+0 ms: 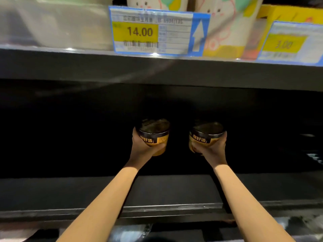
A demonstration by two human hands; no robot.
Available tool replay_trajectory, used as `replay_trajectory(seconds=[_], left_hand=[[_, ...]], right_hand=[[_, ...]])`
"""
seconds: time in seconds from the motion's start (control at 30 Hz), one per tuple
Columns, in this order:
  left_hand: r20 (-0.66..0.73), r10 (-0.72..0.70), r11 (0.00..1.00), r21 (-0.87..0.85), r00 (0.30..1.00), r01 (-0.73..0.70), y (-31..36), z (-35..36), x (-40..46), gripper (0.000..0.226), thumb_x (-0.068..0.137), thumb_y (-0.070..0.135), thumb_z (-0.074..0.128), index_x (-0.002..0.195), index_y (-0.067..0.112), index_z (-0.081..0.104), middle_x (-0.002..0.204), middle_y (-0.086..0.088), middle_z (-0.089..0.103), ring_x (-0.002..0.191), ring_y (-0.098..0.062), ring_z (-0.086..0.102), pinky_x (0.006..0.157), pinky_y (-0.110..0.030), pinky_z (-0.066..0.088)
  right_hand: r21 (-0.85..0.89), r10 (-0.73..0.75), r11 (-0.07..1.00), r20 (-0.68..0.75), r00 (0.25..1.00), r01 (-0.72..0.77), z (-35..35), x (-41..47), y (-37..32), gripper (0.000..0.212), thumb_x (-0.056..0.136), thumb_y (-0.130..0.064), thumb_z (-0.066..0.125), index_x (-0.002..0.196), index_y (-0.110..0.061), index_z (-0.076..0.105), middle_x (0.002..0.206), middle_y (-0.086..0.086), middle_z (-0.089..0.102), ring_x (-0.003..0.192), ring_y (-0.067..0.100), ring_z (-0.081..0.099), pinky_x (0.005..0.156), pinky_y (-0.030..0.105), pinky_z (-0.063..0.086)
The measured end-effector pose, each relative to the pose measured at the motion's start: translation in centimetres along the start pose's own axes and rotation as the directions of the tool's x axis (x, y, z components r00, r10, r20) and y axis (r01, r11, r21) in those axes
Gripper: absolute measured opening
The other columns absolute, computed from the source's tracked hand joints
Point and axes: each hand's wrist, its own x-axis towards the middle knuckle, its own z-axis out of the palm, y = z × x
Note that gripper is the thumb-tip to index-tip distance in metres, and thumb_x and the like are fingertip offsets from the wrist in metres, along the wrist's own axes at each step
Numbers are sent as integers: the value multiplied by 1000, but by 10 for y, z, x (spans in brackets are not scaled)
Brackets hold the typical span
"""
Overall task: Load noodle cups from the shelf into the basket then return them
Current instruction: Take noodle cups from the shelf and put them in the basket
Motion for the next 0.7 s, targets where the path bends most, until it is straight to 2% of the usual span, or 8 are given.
replay_trajectory(seconds=[0.07,0.2,0.3,0.37,0.47,0.57,0.63,0.7], left_hand=[[6,16,999,-40,1000,-16,-1,3,2,108,56,19,87,143,13,22,140,0,41,129,-12,39,106,-30,36],[39,-12,997,-75,999,14,-1,1,3,109,61,18,85,145,16,16,140,2,39,122,-5,36,98,-25,36],[54,-30,998,-53,998,33,4,1,-1,108,61,24,84,145,16,16,140,1,40,126,-13,41,100,-31,39],[62,-56,998,-38,996,59,16,3,-9,108,60,26,85,145,16,17,137,-2,45,125,-19,46,100,-36,42],[57,-97,994,-40,994,99,39,12,-31,105,61,27,85,144,16,21,131,-3,52,117,-21,52,91,-30,43],[134,-108,990,-77,985,119,56,20,-67,96,63,29,84,139,17,27,120,0,58,110,-18,56,85,-25,44],[208,-61,993,-90,976,82,65,27,-98,86,62,34,83,131,18,35,111,6,58,105,-15,57,80,-23,46],[277,-4,987,-156,961,49,77,39,-132,84,62,34,83,130,25,34,113,11,54,104,-10,55,83,-25,46]], right_hand=[[49,-36,998,-4,999,36,2,2,3,119,55,-15,89,147,-15,14,145,8,33,133,22,36,111,39,34],[78,-56,995,4,998,56,-1,3,2,105,60,-18,87,143,-15,24,140,4,42,126,16,43,100,29,41],[135,38,990,2,999,-38,-6,-5,-8,95,65,-20,85,141,-17,27,133,0,48,114,14,48,91,29,42],[165,138,977,-21,990,-133,-16,-16,-17,88,67,-23,84,138,-18,31,124,-3,50,107,15,50,92,33,45],[177,224,961,-33,974,-215,-45,-43,-24,50,75,-11,75,117,-16,48,115,4,60,101,23,60,85,36,52],[211,162,966,-62,985,-146,-89,-85,-28,51,74,-14,77,113,-15,45,101,-4,58,93,11,59,69,18,50],[246,151,962,-101,983,-123,-123,-117,-31,55,72,-19,79,115,-18,44,102,-9,58,94,8,59,78,23,51],[249,168,960,-148,975,-128,-158,-151,-26,57,73,-18,77,117,-21,42,107,-10,57,98,7,57,88,31,46]])
